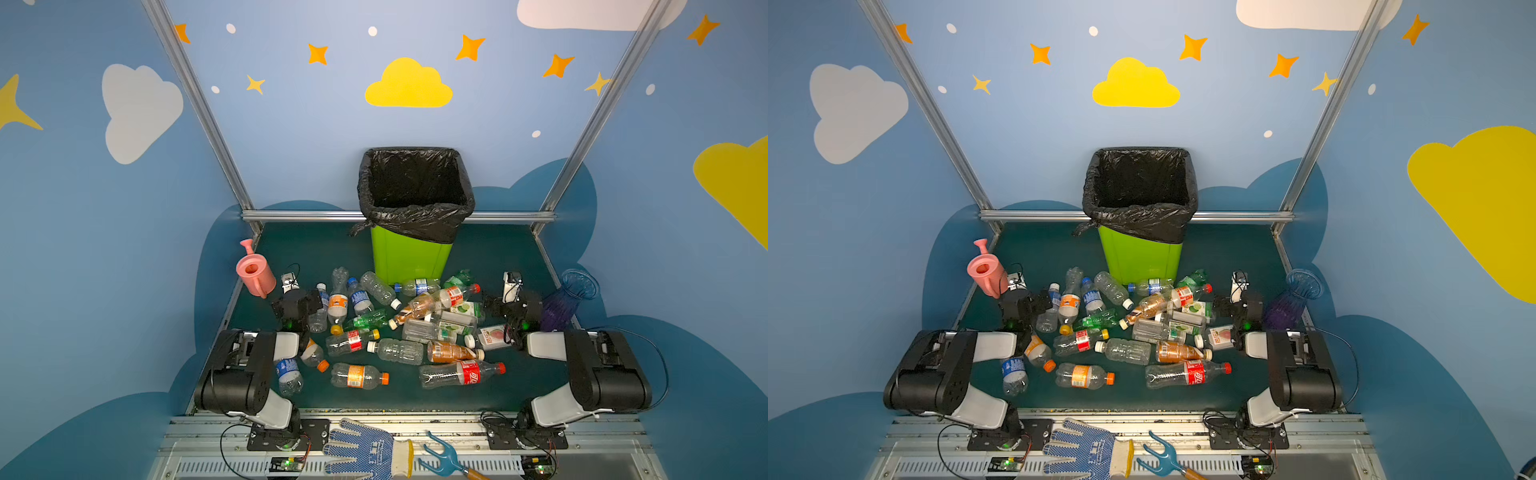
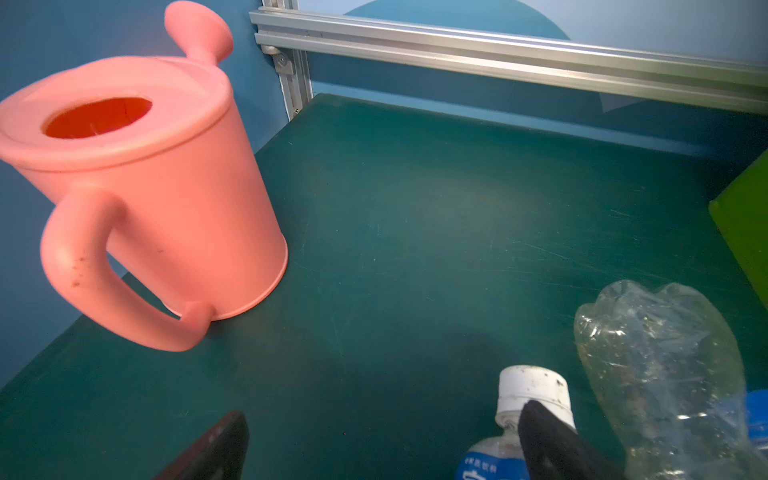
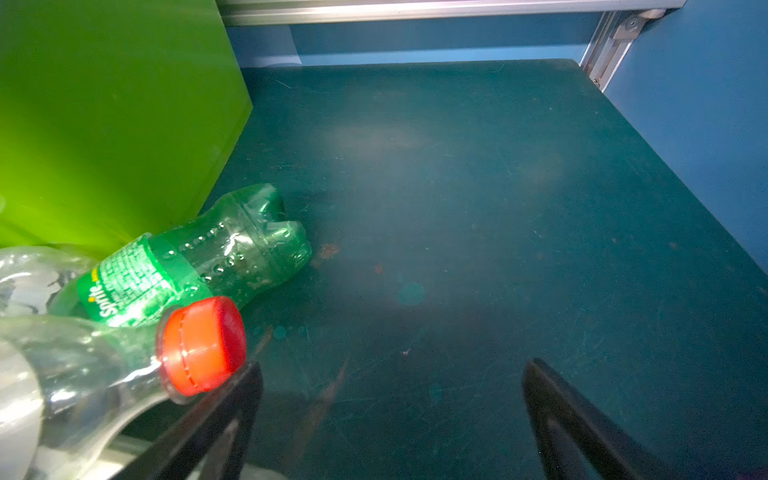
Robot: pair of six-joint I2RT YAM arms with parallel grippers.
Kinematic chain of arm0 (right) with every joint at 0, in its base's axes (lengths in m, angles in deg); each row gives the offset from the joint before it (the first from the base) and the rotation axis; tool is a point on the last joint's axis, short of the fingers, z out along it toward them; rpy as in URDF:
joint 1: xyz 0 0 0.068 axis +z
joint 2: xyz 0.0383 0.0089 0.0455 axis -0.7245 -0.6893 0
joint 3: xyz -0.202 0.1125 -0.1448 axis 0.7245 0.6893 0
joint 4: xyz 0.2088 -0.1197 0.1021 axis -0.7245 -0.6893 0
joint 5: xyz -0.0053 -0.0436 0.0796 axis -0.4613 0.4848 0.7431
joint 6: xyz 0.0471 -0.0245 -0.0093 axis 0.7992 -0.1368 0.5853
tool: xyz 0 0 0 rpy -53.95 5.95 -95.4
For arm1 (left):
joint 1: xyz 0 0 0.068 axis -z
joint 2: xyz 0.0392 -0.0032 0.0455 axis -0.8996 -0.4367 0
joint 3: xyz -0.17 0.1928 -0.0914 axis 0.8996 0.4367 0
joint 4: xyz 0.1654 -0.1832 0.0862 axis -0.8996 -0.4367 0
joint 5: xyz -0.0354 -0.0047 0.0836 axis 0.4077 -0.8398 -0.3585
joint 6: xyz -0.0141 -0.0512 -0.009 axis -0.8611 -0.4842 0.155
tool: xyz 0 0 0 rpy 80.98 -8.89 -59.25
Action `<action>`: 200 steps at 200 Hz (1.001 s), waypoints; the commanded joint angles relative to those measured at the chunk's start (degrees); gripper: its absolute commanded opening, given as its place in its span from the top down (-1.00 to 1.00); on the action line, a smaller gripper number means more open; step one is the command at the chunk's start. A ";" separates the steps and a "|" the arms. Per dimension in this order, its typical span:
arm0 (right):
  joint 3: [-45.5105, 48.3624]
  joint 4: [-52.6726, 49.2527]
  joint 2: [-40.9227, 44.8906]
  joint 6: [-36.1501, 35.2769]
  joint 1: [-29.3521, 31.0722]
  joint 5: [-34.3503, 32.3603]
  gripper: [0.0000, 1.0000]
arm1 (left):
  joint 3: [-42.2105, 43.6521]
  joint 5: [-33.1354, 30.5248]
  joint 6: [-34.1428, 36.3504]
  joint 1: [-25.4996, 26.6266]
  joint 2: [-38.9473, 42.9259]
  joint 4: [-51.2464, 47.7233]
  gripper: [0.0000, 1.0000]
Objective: Throw the plastic bottles in the bin
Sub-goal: 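Lower the right gripper onto the clear red-capped bottle and close it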
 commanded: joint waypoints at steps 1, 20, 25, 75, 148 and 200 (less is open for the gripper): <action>-0.77 -0.64 0.93 -0.23 0.30 -0.42 -0.96 | -0.28 0.43 0.25 -0.28 0.54 -0.23 -1.00; -0.77 -0.61 1.02 -0.25 0.29 -0.42 -0.96 | -0.29 0.43 0.25 -0.32 0.52 -0.24 -1.00; -0.78 -0.67 1.04 -0.28 0.24 -0.42 -0.96 | -0.29 0.43 0.25 -0.26 0.52 -0.24 -1.00; -0.88 -0.62 0.92 -0.01 -0.04 0.00 -0.96 | -0.29 0.47 0.26 -0.31 0.53 -0.31 -1.00; -0.71 -0.62 0.95 -0.04 0.01 0.11 -0.96 | -0.24 0.44 0.25 -0.33 0.51 -0.25 -1.00; -0.58 -0.40 1.11 -0.01 0.03 0.11 -0.95 | -0.11 0.52 0.25 -0.32 0.62 -0.12 -1.00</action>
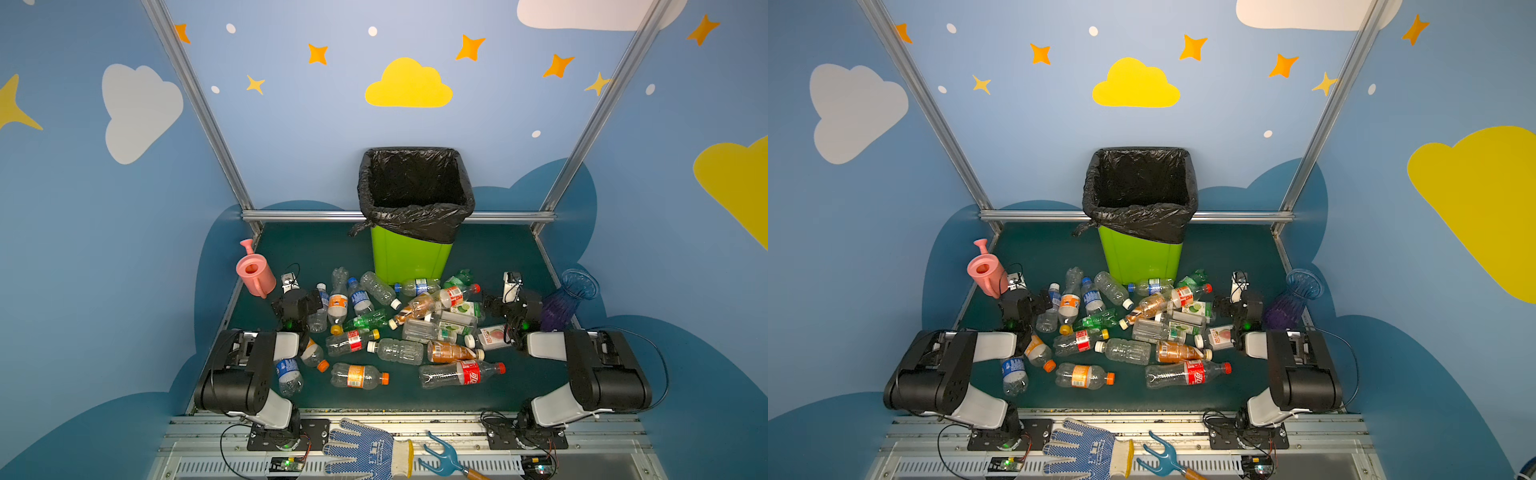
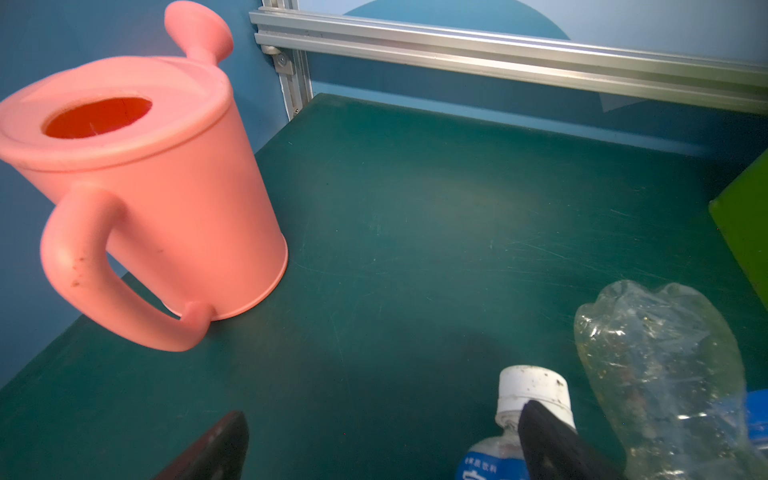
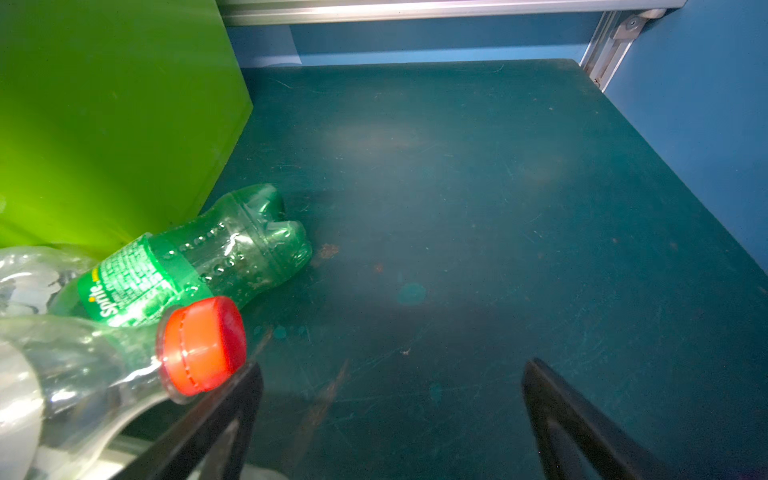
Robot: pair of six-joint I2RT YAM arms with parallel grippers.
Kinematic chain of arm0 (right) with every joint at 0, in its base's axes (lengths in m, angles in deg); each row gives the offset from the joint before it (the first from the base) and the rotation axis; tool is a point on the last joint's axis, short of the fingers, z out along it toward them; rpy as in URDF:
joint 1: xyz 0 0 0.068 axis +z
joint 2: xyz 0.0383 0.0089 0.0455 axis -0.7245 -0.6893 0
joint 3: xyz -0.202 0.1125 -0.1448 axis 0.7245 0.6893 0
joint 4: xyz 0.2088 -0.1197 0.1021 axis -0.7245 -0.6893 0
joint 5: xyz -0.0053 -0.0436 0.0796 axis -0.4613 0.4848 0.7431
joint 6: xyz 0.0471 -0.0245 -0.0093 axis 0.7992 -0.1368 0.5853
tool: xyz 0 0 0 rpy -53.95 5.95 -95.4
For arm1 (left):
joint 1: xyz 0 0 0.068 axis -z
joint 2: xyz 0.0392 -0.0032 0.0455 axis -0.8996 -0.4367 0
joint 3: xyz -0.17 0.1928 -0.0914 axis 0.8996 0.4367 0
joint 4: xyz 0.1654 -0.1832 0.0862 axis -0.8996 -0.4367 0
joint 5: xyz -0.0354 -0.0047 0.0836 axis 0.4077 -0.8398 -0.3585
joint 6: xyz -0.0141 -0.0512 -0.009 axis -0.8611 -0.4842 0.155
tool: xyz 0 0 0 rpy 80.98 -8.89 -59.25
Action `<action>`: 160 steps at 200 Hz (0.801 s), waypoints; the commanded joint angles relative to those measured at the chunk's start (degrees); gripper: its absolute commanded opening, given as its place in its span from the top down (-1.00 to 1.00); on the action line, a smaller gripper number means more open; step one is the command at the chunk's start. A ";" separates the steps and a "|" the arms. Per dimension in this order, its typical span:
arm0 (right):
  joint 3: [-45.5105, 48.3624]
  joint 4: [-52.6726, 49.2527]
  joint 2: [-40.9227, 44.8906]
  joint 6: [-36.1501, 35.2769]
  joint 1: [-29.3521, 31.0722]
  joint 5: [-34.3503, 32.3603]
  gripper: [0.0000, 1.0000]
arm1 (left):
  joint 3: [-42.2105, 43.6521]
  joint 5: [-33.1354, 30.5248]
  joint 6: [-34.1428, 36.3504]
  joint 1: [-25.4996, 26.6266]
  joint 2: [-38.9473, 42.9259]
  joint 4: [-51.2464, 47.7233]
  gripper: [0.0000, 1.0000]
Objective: Throw the plastic bottles in the bin
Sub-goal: 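Lower the right gripper onto the clear red-capped bottle and close it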
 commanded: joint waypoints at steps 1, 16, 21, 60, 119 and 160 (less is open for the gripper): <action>-0.55 -0.40 1.11 -0.03 -0.01 0.02 -0.95 | -0.11 0.52 0.25 -0.28 0.58 -0.09 -1.00; -1.32 -1.96 2.32 1.08 0.04 -2.00 -0.95 | -0.27 0.70 -0.07 -0.41 0.86 -0.13 -1.00; -1.94 -4.09 3.55 1.54 0.07 -3.24 -0.95 | -0.77 0.71 -0.25 -0.42 1.24 -1.33 -1.00; -17.14 -46.29 13.03 12.47 -2.29 -7.21 -0.95 | -17.48 0.95 -2.19 -0.38 8.12 -37.13 -1.00; -22.65 -62.46 18.38 30.27 -6.45 12.92 -0.94 | -17.01 6.15 -7.25 -0.11 14.07 -39.34 -1.00; -23.20 -57.30 12.91 44.35 -2.44 27.20 -0.91 | -15.61 7.63 -10.07 0.04 13.11 -39.28 -1.00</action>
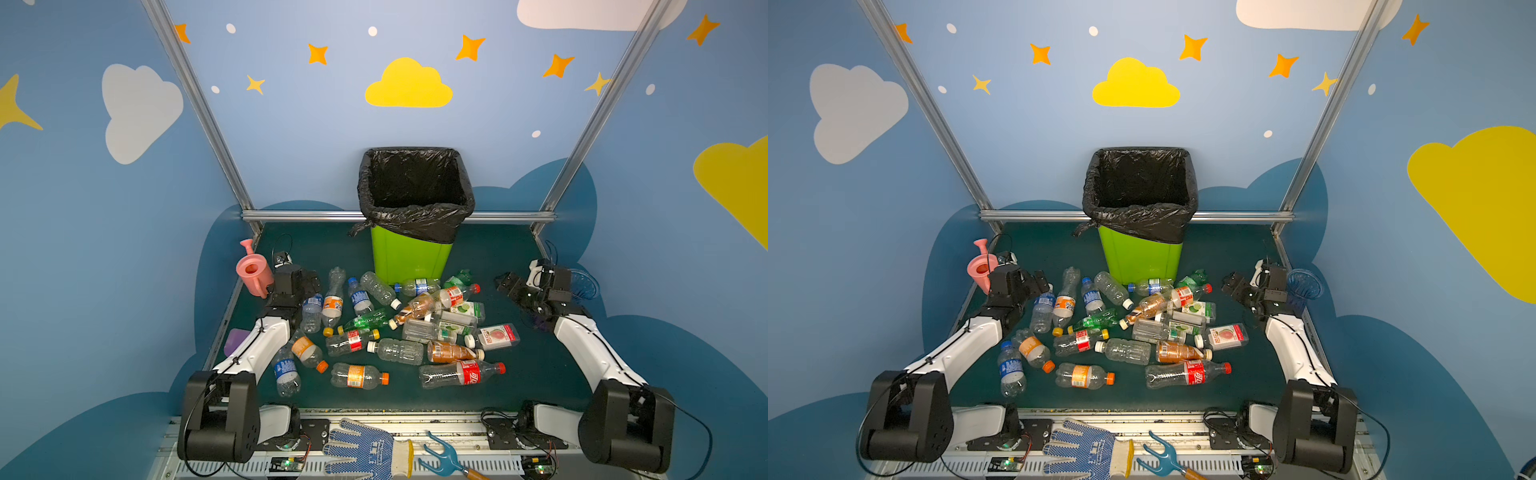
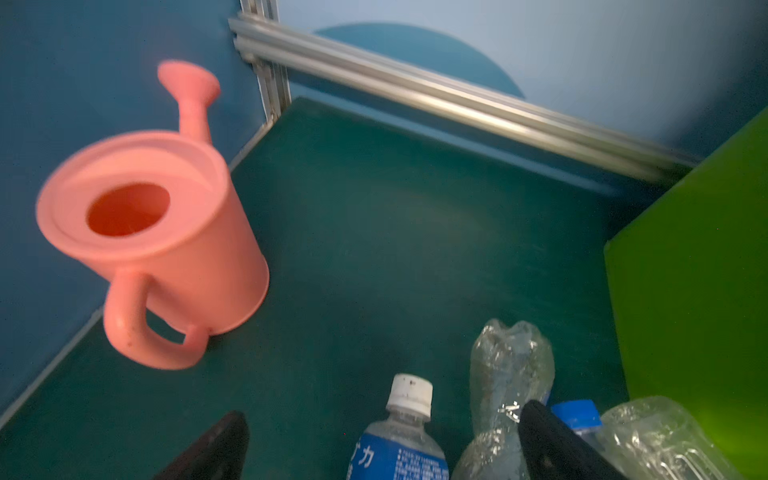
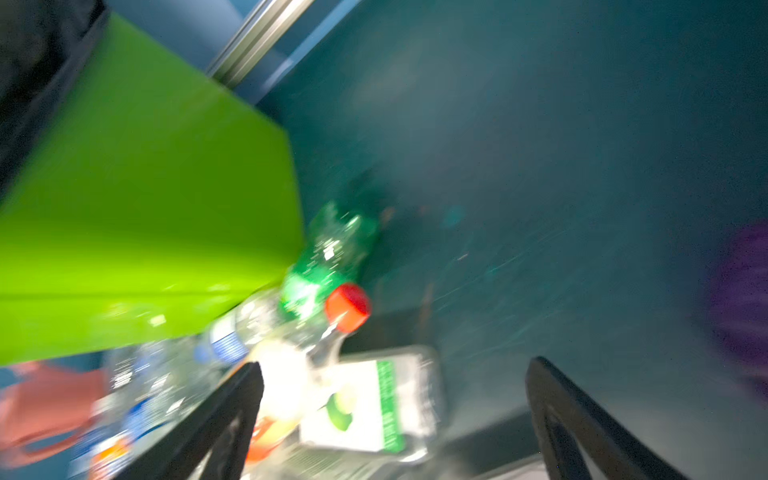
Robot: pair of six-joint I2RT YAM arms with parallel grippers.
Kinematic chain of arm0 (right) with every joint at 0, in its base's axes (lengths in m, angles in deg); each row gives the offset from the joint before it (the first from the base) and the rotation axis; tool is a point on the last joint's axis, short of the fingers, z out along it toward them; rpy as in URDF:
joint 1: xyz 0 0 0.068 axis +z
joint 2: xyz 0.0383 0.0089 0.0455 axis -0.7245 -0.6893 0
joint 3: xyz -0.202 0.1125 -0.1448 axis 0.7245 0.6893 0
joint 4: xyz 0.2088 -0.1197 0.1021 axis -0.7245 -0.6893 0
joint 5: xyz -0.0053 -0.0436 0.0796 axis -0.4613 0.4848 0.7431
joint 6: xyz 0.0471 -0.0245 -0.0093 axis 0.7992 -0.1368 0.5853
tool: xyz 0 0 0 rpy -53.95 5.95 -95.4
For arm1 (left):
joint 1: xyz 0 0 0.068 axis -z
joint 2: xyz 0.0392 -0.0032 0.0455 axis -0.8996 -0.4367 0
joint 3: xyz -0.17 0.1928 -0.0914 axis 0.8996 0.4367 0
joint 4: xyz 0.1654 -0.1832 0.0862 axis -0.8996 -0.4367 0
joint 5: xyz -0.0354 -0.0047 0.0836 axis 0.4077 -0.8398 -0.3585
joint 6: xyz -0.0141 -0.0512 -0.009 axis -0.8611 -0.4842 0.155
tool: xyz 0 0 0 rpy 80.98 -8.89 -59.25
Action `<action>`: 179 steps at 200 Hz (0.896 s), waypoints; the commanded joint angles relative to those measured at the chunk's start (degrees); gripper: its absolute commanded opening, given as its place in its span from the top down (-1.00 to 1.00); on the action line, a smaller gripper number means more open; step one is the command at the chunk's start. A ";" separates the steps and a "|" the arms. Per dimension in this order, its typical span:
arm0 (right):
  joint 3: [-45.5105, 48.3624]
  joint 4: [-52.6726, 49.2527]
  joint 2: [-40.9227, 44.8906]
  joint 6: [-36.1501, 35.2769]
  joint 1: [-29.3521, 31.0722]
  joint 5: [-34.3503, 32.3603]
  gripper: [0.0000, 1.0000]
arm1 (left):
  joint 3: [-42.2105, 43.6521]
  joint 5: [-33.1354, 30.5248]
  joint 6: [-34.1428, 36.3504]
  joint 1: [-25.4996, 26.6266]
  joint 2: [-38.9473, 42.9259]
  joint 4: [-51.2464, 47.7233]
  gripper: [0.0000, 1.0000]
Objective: Throw the plastic bottles in the bin
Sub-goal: 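Lower the right gripper onto the clear red-capped bottle and close it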
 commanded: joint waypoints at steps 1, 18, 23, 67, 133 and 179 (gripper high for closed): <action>-1.08 -0.81 -3.18 11.68 2.80 11.03 -0.91 | 0.41 1.65 -2.78 0.25 -0.71 -2.22 -1.00; -1.02 1.14 -4.19 15.01 5.02 11.84 -0.90 | -0.17 1.72 -3.58 0.33 -1.26 -3.54 -1.00; -1.04 1.45 -4.26 15.71 5.42 11.58 -0.90 | -0.38 1.80 -3.72 0.33 -1.48 -3.89 -1.00; -2.25 2.58 -7.18 18.97 9.10 10.50 -0.72 | -0.89 2.85 -4.62 0.69 -2.44 -4.00 -1.00; -7.88 0.81 -15.45 19.31 13.20 10.34 -0.60 | -0.91 2.79 -4.69 0.79 -2.64 -3.67 -1.00; -8.88 0.12 -18.09 20.75 14.41 10.47 -0.61 | -1.07 2.61 -4.69 0.79 -2.84 -3.70 -1.00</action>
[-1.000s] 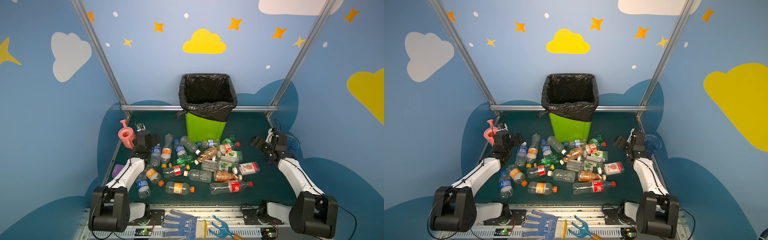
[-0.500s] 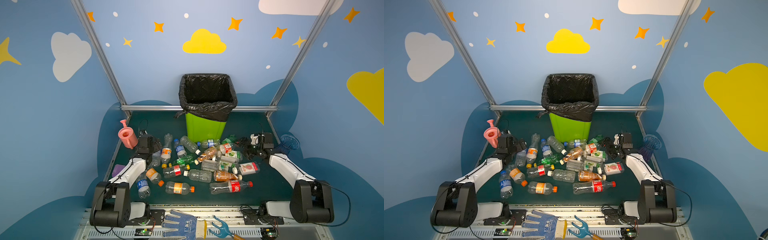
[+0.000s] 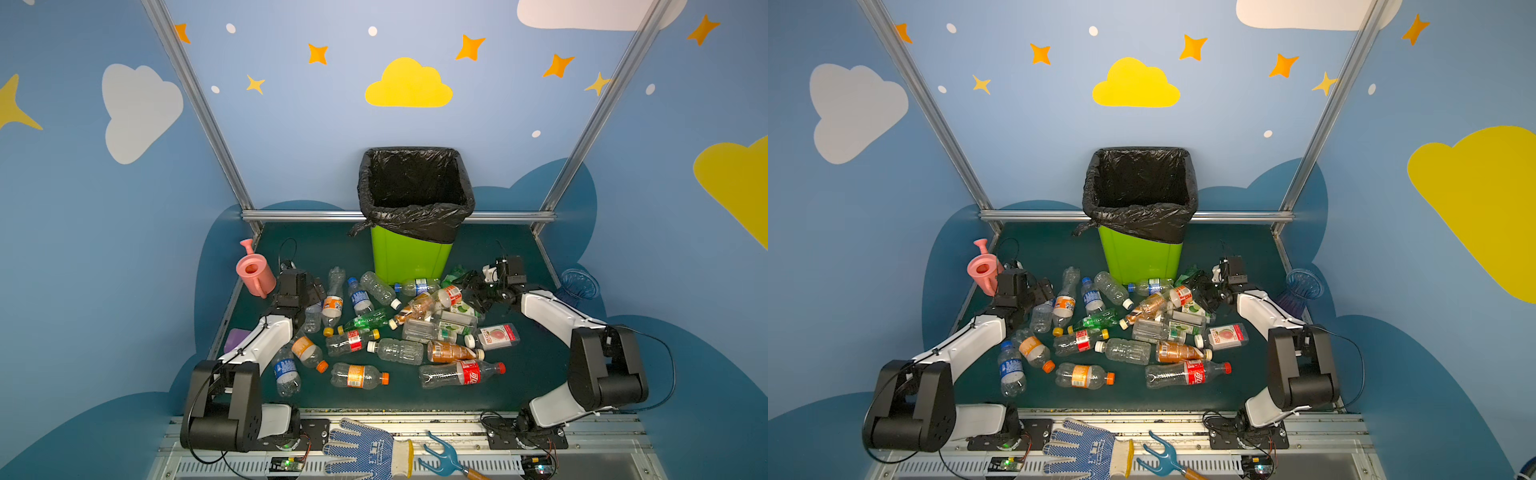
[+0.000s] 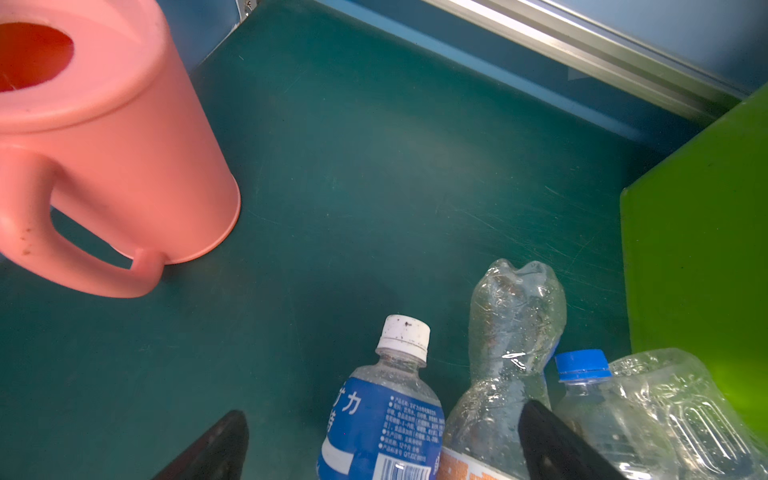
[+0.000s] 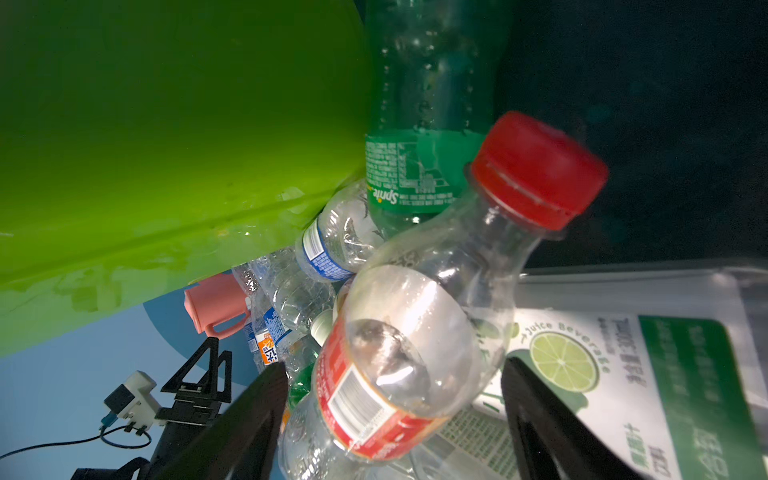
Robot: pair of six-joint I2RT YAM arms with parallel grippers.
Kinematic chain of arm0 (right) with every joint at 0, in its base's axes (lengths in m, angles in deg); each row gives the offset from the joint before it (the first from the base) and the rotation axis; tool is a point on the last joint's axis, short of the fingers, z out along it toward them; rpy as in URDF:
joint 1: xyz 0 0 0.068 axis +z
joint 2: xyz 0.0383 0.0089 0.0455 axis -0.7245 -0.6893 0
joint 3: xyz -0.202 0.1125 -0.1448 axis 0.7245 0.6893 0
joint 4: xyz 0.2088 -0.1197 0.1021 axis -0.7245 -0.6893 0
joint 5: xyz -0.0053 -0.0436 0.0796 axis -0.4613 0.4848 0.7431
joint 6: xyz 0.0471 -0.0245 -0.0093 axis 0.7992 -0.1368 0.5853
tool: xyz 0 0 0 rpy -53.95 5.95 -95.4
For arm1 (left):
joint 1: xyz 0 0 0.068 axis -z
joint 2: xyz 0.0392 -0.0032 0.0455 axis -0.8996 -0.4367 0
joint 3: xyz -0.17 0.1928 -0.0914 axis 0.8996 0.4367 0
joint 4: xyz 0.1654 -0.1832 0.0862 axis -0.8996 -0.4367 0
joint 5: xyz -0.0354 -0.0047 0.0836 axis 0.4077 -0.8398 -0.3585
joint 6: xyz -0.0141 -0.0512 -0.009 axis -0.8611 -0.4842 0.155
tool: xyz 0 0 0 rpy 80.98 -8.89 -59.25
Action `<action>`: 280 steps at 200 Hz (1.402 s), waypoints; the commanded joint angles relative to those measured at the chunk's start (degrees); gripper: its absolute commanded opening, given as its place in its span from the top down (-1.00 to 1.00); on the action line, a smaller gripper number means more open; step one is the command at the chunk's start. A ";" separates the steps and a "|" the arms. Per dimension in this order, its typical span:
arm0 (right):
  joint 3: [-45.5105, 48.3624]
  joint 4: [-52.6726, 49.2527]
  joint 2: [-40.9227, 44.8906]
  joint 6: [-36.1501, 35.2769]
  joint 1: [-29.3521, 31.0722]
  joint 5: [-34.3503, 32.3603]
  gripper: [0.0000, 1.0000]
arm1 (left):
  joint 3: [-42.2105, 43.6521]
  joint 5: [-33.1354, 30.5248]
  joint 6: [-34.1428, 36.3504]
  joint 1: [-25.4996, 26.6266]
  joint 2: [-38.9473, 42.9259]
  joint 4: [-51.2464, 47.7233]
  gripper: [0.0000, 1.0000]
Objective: Throw the plastic bottles in the bin
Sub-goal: 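Lower the right gripper onto the clear red-capped bottle and close it, then lift the red-capped bottle with the right gripper over the bin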
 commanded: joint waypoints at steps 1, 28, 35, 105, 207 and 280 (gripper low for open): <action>-1.51 -1.36 -1.13 1.02 0.66 0.37 -0.61 | -1.44 -0.10 -0.19 0.12 -0.25 -0.49 -1.00; -2.57 -2.50 -2.04 1.10 1.25 0.26 -0.64 | -1.44 -0.18 -0.22 0.11 -0.23 -0.51 -1.00; -2.90 -2.82 -2.27 1.07 1.45 0.21 -0.64 | -1.45 -0.19 -0.19 0.20 -0.22 -0.58 -1.00; -3.80 -2.28 -5.77 4.23 2.94 0.38 -0.64 | -1.26 -1.14 -0.14 0.11 -0.05 -0.49 -1.00; -3.05 1.22 -7.23 8.07 3.49 -0.19 -0.41 | -1.19 -2.03 -0.05 0.11 0.01 -0.68 -1.00; -2.28 4.28 -5.03 9.36 3.70 -0.69 -0.25 | -1.14 -2.21 -0.12 0.11 0.29 -0.68 -1.00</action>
